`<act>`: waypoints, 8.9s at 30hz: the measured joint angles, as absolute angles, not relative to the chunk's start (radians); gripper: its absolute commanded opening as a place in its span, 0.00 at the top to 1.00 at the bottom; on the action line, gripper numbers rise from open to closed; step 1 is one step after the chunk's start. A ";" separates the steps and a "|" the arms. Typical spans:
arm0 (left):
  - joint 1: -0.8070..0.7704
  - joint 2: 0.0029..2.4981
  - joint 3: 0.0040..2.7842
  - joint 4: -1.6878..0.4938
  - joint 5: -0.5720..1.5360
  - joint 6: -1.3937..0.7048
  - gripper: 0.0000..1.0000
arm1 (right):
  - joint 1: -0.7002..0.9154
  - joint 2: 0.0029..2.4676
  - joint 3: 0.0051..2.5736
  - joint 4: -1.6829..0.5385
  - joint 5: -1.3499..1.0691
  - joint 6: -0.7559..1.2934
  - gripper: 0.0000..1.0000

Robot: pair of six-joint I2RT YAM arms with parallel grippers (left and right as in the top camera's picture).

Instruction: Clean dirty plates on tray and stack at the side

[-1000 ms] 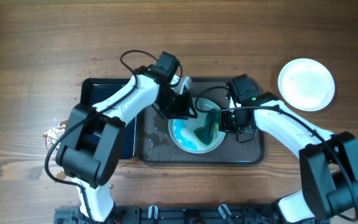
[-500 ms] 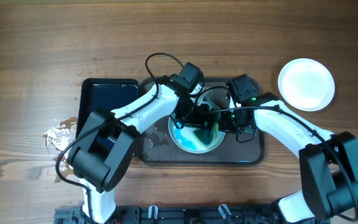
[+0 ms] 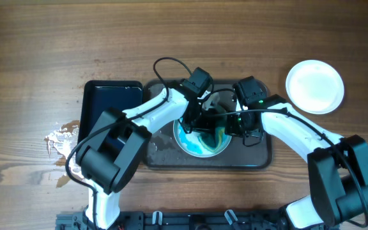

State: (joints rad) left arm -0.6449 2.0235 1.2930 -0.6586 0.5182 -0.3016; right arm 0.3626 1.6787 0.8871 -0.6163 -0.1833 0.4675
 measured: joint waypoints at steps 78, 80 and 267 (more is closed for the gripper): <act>0.048 0.832 1.150 -1.184 0.094 -0.323 0.00 | 0.523 1.662 1.534 -0.919 0.085 0.174 0.96; 0.048 0.835 1.150 -1.198 0.094 -0.323 0.00 | 0.523 1.662 1.534 -0.920 0.071 0.205 0.96; 0.175 1.398 1.115 -0.781 0.264 -0.082 0.00 | -0.062 0.142 0.672 -0.188 -0.585 -0.324 0.00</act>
